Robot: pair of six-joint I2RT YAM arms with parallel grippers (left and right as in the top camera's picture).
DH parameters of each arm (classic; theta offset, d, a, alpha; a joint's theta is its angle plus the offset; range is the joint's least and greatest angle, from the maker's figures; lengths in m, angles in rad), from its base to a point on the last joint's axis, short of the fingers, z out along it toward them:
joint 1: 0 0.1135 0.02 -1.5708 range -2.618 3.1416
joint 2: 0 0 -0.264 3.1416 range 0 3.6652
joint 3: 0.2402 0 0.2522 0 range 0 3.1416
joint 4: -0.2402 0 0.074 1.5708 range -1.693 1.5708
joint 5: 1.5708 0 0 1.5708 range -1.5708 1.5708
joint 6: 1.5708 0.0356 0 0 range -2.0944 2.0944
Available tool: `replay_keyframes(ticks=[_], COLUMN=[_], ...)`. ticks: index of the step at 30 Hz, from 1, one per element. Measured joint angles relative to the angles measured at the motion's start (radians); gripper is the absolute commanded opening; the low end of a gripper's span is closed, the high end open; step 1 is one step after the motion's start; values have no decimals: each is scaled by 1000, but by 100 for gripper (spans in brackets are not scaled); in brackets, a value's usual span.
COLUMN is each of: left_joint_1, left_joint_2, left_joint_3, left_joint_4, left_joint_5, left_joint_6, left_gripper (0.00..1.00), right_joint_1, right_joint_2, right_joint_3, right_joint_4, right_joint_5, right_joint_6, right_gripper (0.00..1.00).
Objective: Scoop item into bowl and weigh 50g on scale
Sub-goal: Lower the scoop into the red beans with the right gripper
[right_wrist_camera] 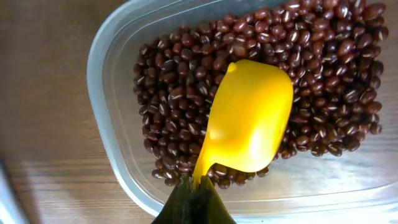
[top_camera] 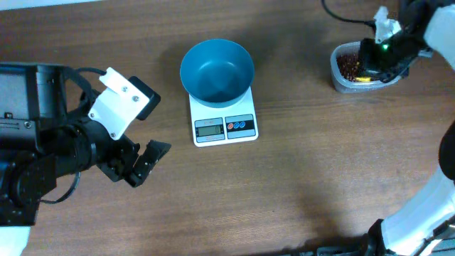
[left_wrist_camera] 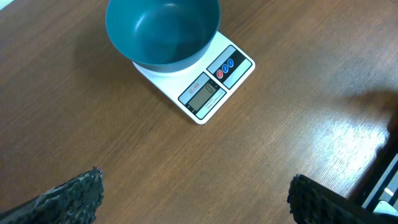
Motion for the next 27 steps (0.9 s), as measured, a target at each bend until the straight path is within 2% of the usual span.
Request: replay_keyframes(ticks=[5, 12, 27], left_joint_1=[0, 0, 0], left_joint_2=[0, 0, 0], left_joint_3=[0, 0, 0], left_joint_4=[0, 0, 0], left_joint_5=[0, 0, 0], left_joint_6=[0, 0, 0], left_gripper=[99, 99, 99], right_joint_1=[-19, -19, -45], right_joint_2=[0, 0, 0], right_joint_3=[0, -9, -13], right_joint_4=[-3, 28, 3], right_joint_5=[-91, -122, -103], right_joint_6=[101, 181, 204], right_gripper=[4, 4, 4])
